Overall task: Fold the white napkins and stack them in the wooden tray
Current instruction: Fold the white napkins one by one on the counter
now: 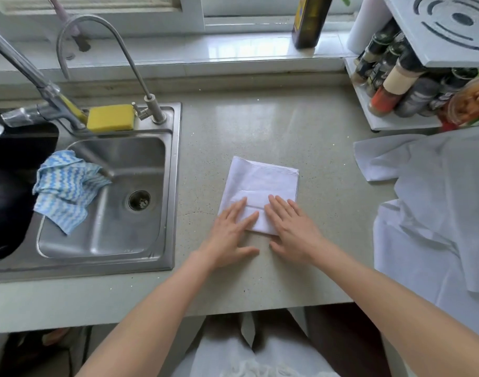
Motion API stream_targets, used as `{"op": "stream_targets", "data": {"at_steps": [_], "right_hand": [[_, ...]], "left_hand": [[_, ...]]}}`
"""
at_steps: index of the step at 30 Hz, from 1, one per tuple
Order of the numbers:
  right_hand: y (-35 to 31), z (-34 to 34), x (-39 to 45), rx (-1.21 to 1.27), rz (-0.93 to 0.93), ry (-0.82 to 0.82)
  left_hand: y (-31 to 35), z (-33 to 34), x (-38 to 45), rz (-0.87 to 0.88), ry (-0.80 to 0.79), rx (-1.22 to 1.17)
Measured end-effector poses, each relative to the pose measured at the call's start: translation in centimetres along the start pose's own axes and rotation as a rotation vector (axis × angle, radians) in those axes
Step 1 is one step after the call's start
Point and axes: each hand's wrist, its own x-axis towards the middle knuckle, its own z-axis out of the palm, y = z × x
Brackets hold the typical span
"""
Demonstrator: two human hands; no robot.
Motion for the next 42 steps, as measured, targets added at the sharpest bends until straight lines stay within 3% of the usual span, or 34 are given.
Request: {"op": "stream_targets", "data": {"at_steps": [5, 10, 13, 16, 20, 25, 33, 42], "right_hand": [[0.3, -0.1, 1.5, 0.039, -0.002, -0.016], [0.1, 0.4, 1.6, 0.092, 0.028, 0.13], [0.2, -0.2, 1.5, 0.29, 0.111, 0.197], [1.0, -1.3, 1.1, 0.398, 0.176, 0.216], [2.1, -2.3, 0.3, 0.614, 0.145, 0.138], [3.5, -2.9, 0.3, 0.921, 0.271, 0.114], [3.2, -2.1, 3.0, 0.754, 0.661, 0.261], [3.2, -1.8, 5.3, 0.509, 0.77, 0.218]], "left_hand": [[-2.1, -2.3, 2.1, -0.17, -0.027, 0.084], [-3.7, -2.7, 2.4, -0.072, -0.006, 0.171], [-3.8, -2.9, 2.2, -0.002, 0.02, 0.217], [-3.8, -3.9, 1.5, 0.051, 0.086, -0.017], [-3.5, -4.4, 0.8, -0.156, 0.11, -0.422], [-3.1, -4.9, 1.2, -0.306, 0.07, -0.674], [-1.1, -4.6, 5.4, -0.543, 0.188, -0.18], [-0.6, -4.4, 7.7, -0.625, 0.158, 0.067]]}}
